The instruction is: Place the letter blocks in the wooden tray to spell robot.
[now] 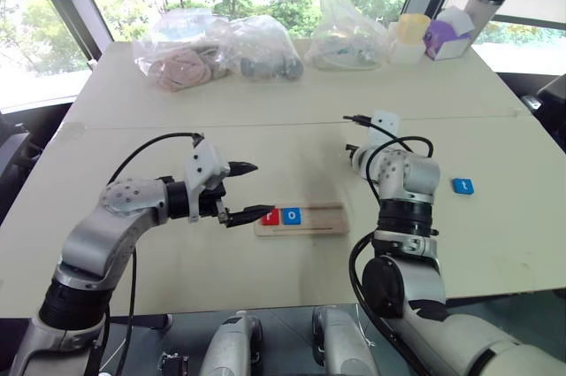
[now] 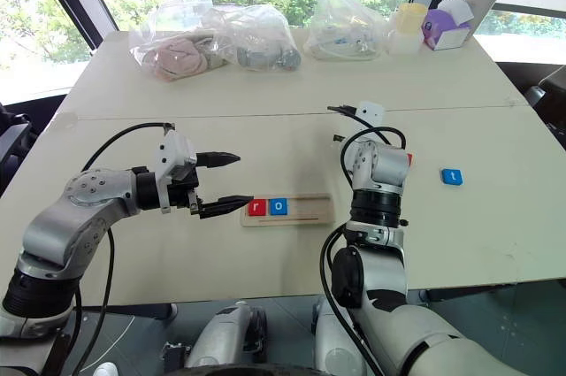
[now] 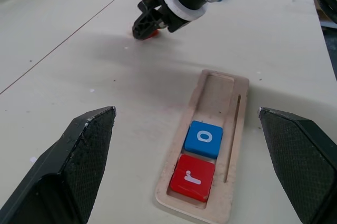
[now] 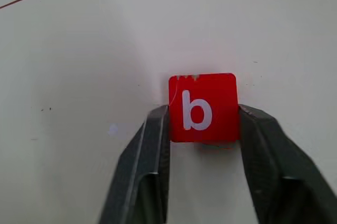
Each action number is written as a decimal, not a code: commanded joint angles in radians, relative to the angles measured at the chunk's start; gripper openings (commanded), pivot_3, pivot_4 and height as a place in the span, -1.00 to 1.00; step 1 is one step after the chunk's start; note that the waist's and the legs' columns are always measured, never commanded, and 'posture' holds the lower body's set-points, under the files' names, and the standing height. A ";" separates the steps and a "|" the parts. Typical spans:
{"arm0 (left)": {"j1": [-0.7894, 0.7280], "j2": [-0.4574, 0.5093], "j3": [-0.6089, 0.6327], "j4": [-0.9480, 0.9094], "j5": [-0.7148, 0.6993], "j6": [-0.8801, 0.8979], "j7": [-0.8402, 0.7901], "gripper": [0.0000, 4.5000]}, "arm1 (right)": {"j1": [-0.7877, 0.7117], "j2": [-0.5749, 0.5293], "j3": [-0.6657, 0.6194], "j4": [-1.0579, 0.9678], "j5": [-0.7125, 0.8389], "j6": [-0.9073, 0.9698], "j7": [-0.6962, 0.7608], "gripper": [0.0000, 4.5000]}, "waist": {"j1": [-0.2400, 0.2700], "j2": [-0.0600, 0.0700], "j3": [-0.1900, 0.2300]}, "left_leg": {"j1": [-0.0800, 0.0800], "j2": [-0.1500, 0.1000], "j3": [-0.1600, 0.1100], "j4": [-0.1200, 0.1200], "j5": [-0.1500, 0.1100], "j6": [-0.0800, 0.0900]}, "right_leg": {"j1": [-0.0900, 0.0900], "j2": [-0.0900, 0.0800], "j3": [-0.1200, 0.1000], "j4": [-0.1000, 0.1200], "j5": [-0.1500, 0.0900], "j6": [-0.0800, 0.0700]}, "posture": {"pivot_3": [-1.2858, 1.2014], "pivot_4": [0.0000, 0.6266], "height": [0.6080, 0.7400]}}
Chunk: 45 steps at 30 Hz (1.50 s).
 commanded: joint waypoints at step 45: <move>-0.039 0.017 -0.040 0.036 -0.005 -0.055 -0.041 1.00 | 0.747 -0.424 -0.051 -0.942 1.007 0.443 -0.183 -0.48 | 0.037 0.000 0.001 | -0.009 0.002 0.001 -0.002 -0.002 0.003 | -0.003 0.000 -0.001 -0.016 -0.002 -0.004 | 0.03 -0.52 1.00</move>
